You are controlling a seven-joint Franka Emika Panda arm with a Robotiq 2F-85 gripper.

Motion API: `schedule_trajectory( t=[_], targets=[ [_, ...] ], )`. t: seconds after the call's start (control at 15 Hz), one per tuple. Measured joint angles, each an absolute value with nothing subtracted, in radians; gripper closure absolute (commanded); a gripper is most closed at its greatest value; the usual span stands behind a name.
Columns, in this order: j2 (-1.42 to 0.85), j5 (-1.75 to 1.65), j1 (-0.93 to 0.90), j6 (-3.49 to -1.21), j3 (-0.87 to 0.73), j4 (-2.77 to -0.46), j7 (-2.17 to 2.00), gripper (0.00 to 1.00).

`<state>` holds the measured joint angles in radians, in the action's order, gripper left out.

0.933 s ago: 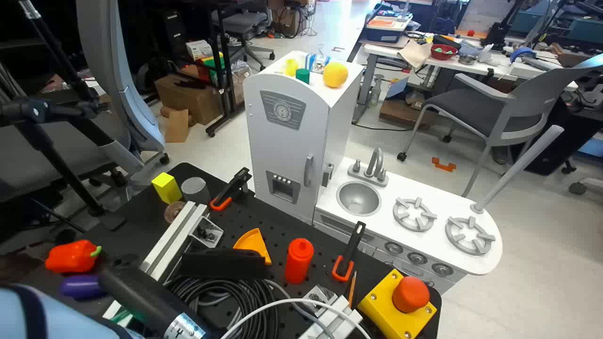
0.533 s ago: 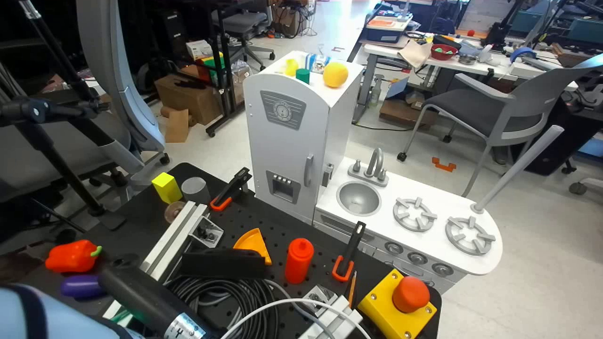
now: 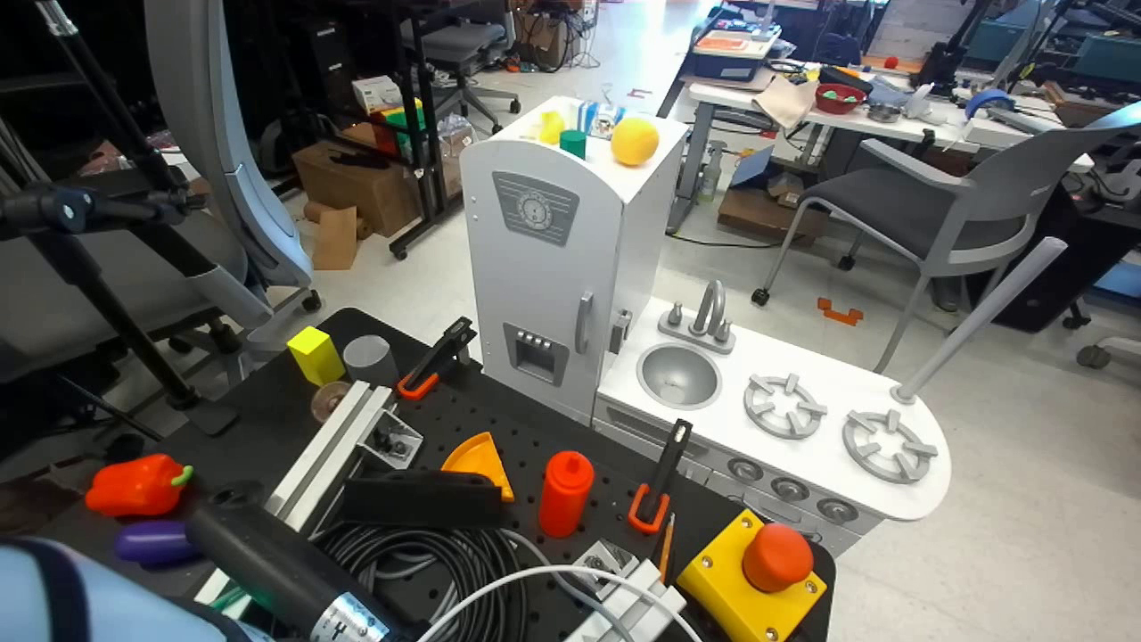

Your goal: Open the top cabinet door

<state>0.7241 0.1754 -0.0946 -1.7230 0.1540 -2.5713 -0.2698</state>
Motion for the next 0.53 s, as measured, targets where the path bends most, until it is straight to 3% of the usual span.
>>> schedule_trajectory(
  t=[0.53],
  targets=[
    [0.640, 0.176, -0.019, -1.794, 0.067, -2.522, -0.236, 0.00]
  ],
)
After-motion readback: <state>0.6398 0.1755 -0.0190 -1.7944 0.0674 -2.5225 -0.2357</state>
